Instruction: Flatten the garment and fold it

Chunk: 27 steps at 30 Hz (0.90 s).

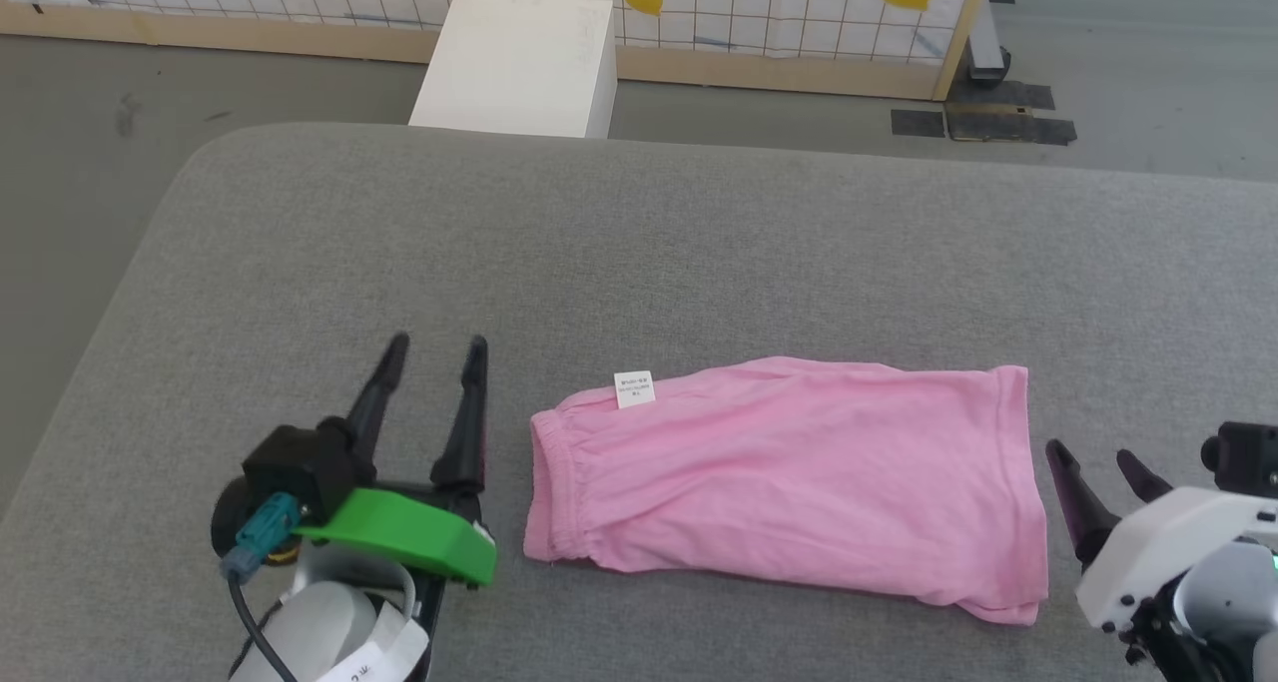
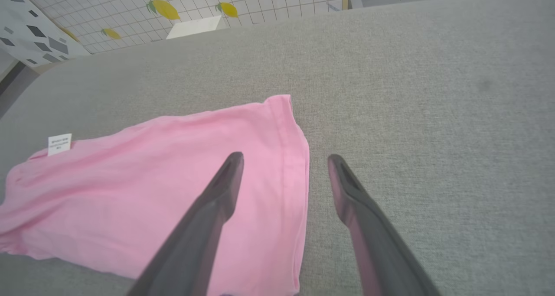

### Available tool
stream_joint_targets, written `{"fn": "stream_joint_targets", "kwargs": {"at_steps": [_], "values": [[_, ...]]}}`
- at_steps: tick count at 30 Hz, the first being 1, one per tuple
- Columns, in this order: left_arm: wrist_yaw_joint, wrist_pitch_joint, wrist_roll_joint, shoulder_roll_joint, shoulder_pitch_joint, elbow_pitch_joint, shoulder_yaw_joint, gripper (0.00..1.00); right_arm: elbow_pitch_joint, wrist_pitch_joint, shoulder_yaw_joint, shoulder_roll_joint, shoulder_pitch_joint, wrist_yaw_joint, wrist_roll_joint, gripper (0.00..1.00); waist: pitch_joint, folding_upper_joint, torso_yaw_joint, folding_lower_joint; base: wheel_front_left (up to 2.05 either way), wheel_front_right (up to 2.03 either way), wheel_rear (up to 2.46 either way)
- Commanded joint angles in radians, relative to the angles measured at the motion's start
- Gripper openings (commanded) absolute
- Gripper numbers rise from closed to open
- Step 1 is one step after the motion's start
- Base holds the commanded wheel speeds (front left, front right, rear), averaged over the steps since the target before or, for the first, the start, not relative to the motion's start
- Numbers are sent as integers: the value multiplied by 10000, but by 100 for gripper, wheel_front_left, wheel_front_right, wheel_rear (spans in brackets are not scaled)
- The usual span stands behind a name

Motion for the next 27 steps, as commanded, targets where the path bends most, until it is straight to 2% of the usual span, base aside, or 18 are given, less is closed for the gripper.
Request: {"fn": "stream_joint_targets", "kwargs": {"at_steps": [1, 5, 11, 17, 24, 25, 26, 27], "values": [[-150, -56, 544, -318, -101, -86, 450, 100, 287, -75, -35, 3, -366, -13, 104, 100, 34, -1, -28, 0, 0, 0, 0], [-613, -58, 1640, -1058, 120, -166, 1586, 100, 1322, 68, -94, 3, -1042, -13, 161, 100, 150, -1, -97, 0, 0, 0, 0], [-1394, -59, 2690, -1770, 280, 72, 2502, 100, 3191, 480, -252, 3, -2023, -13, -87, 100, 383, -1, -71, 0, 0, 0, 0], [-1987, -60, 3265, -2281, 293, 335, 3042, 100, 4687, 1198, -366, 3, -2742, -13, -526, 100, 595, -1, 78, 0, 0, 0, 0], [-2370, -60, 3651, -2608, 297, 498, 3476, 100, 5396, 2255, 130, 3, -2913, -13, -264, 100, 662, -1, 206, 0, 0, 0, 0], [-2410, -60, 3699, -2643, 303, 515, 3527, 100, 5422, 2452, 244, 3, -2892, -13, -103, 87, 657, -1, 213, 0, 0, 0, 0], [-2446, -60, 3740, -2676, 310, 530, 3578, 100, 5383, 2573, 366, 3, -2875, -13, 81, 42, 652, -1, 215, 0, 0, 0, 0], [-2472, -60, 3772, -2699, 318, 546, 3615, 100, 5320, 2604, 444, 3, -2869, -13, 218, 30, 649, -1, 213, 0, 0, 0, 0]]}}
